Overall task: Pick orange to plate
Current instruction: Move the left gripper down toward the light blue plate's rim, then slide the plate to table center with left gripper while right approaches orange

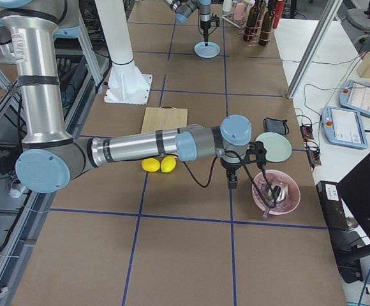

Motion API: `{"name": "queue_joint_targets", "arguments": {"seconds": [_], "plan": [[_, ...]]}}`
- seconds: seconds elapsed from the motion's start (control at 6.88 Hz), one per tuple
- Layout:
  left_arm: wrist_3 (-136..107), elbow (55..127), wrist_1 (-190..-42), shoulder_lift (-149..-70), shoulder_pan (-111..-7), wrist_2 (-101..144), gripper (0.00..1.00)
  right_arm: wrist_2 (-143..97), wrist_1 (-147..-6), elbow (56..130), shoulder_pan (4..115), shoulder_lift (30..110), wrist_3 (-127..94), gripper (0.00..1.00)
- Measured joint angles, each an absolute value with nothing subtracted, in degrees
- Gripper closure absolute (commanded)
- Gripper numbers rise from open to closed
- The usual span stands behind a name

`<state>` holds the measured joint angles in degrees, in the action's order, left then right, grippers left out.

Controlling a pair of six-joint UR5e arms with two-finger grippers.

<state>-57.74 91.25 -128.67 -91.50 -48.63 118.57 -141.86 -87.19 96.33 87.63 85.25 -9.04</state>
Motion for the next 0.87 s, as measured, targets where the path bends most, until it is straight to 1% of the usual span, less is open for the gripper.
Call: {"name": "queue_joint_targets", "arguments": {"seconds": [0.15,0.44,0.73,0.87], "plan": [[-57.74,91.4,-128.67,-91.49,-48.56,118.57,0.69,-141.86,-87.16,96.36,87.63,85.25,-9.05,0.0],[-57.54,91.58,-128.67,-91.44,-48.57,118.56,1.0,-141.86,-87.17,96.39,87.63,85.26,-9.05,0.0],[-57.49,91.85,-128.64,-91.38,-48.71,118.66,1.0,-141.86,-87.12,96.44,87.63,85.23,-9.07,0.0],[-57.64,93.31,-128.49,-90.55,-48.95,119.01,1.0,-141.86,-87.12,96.61,87.63,85.19,-9.11,0.0]]}}
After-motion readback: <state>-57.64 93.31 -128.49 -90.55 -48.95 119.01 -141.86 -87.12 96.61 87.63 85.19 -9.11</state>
